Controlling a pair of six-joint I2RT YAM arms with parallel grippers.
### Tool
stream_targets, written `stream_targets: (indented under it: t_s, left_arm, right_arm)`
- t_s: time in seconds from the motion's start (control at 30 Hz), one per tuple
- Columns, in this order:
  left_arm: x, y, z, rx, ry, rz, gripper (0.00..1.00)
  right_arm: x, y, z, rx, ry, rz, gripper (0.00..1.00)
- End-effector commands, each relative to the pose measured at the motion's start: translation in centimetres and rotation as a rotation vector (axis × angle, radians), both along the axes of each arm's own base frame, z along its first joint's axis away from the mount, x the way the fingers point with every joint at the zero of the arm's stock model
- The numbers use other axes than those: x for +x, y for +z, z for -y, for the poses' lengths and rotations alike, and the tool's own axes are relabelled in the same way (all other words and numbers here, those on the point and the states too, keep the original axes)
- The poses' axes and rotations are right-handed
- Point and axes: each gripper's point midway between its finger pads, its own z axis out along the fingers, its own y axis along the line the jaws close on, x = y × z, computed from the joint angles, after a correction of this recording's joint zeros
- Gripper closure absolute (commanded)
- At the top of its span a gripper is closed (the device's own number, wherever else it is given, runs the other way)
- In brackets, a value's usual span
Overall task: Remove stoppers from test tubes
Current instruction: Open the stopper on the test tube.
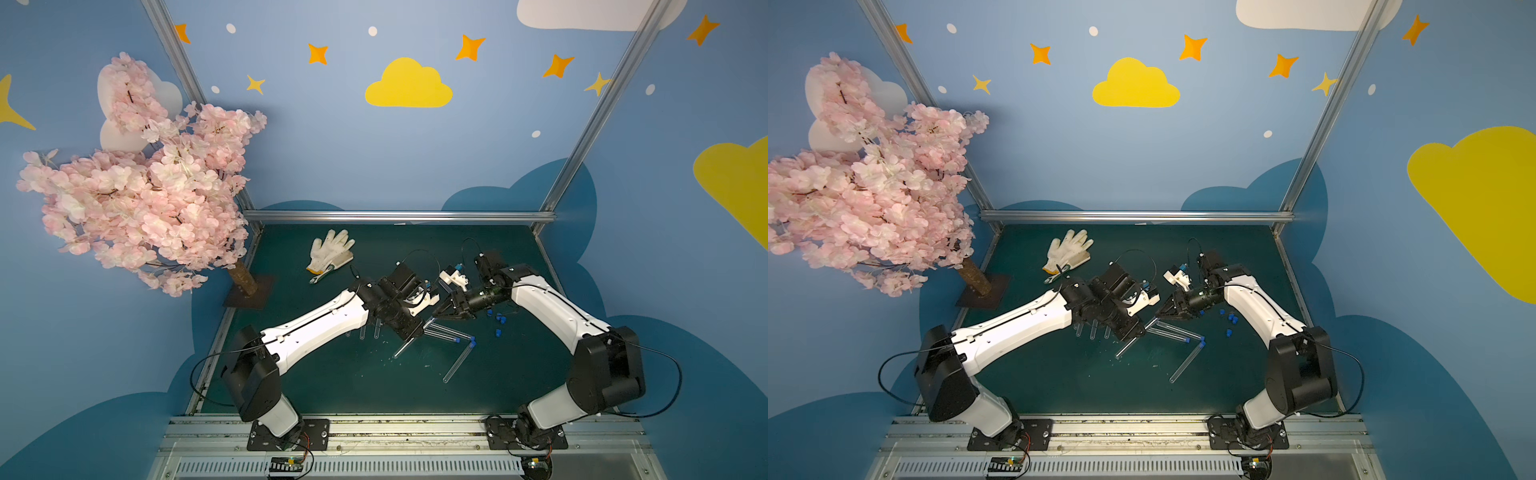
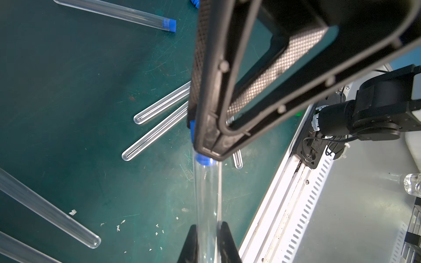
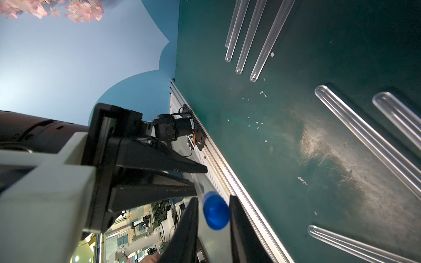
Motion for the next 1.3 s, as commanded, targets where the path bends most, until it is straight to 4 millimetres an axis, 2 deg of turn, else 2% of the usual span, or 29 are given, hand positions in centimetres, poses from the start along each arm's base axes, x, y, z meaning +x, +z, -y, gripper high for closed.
stream_targets:
  t_s: [0.0, 0.37, 0.6, 0.7, 0.83, 0.9, 1.07, 1.27]
  left_arm:
    - [-0.37, 1.08, 0.06, -0.026, -0.015, 0.008, 0.9]
    - [-0.42, 1.11, -0.13, -0.023, -0.013, 0.012, 0.9]
    - [-0.41, 1.06, -0.39, -0.017, -0.008, 0.019, 0.9]
    - [-0.42, 1.04, -0.42, -0.016, -0.008, 0.019, 0.9]
    - [-0.36, 1.26, -0.35, -0.021, -0.008, 0.022, 0.9]
    - [-0.4, 1.33, -0.25, -0.025, -0.011, 0.021, 0.9]
    - [-0.41, 1.29, -0.15, -0.026, -0.014, 0.02, 0.9]
    - [-0.45, 1.14, -0.25, -0.02, -0.013, 0.018, 0.91]
  right_arm:
    - [0.09, 0.48, -0.5, 0.023, 0.013, 0.006, 0.76]
    - [0.0, 0.27, -0.41, 0.015, 0.012, 0.001, 0.83]
    - [-0.11, 0.09, -0.36, 0.01, 0.013, -0.007, 0.92]
    - [-0.14, 0.15, -0.35, 0.012, 0.013, -0.006, 0.9]
    - [-0.13, 0.08, -0.38, 0.009, 0.014, -0.005, 0.77]
    - [-0.09, 0.04, -0.49, 0.014, 0.014, -0.008, 0.74]
    - [0.16, 0.12, -0.83, 0.019, 0.018, -0.012, 0.74]
    - [0.18, 0.19, -0.83, 0.017, 0.019, -0.007, 0.81]
